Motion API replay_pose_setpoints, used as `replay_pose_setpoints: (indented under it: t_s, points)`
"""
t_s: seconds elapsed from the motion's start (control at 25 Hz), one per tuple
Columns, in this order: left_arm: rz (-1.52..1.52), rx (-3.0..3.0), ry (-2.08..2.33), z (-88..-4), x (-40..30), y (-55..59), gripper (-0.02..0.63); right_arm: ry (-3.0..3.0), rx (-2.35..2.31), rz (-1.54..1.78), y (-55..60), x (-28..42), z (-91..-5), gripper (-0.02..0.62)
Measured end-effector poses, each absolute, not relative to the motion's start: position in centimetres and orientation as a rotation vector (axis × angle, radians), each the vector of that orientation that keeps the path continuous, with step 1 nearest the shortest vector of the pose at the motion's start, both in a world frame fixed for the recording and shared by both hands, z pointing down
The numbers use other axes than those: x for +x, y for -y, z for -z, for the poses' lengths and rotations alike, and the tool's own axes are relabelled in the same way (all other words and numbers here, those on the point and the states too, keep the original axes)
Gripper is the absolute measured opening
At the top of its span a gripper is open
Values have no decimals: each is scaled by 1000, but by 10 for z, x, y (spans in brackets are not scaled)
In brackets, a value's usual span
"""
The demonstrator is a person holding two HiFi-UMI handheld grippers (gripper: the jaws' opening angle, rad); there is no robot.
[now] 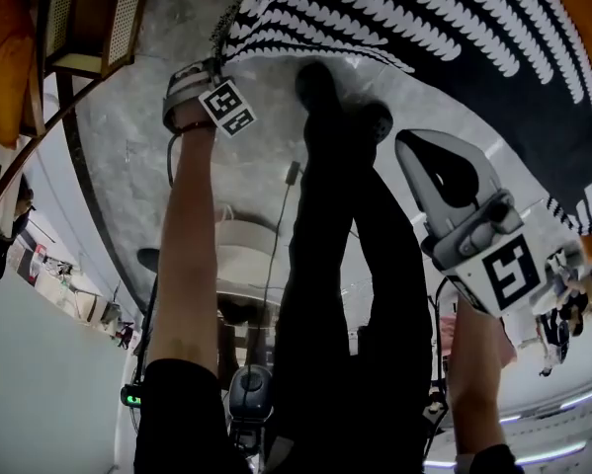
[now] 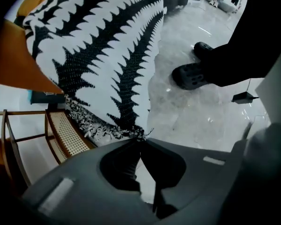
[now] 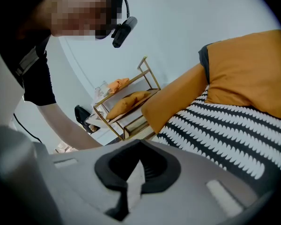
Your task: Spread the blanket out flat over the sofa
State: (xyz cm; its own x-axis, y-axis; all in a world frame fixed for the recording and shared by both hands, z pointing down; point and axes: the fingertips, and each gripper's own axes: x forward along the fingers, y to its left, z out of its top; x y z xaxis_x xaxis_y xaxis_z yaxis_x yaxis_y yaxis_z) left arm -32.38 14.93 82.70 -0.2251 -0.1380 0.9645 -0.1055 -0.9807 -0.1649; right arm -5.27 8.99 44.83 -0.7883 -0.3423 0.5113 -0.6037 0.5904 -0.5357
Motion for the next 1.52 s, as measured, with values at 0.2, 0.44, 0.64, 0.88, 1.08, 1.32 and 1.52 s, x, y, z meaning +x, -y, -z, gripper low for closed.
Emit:
replay_pose_setpoints:
  t_s: [0.2, 0.44, 0.64, 0.88, 1.08, 1.32, 1.52]
  points:
    - [2462, -1899, -193, -829, -335, -153, 9, 2460, 762, -1025, -97, -49, -446, 3]
    - [2485, -1934, -180, -825, -324, -162, 11, 2470, 791, -1013, -96, -41, -436, 3]
    - [2530, -2014, -213, -813, -299, -159, 14, 2454, 805, -1002, -97, -28, -425, 3]
    - [2570, -2004, -283, -794, -315, -142, 125, 2473, 811, -960, -86, -36, -404, 3]
    - [2599, -2006, -330, -755, -322, -141, 181, 2485, 812, -931, -87, -28, -367, 3]
    - [2532, -2108, -459, -692, -316, -132, 181, 2468, 857, -867, -79, -24, -317, 3]
    - [2407, -2240, -557, -619, -281, -125, 179, 2484, 929, -842, -77, -18, -254, 3]
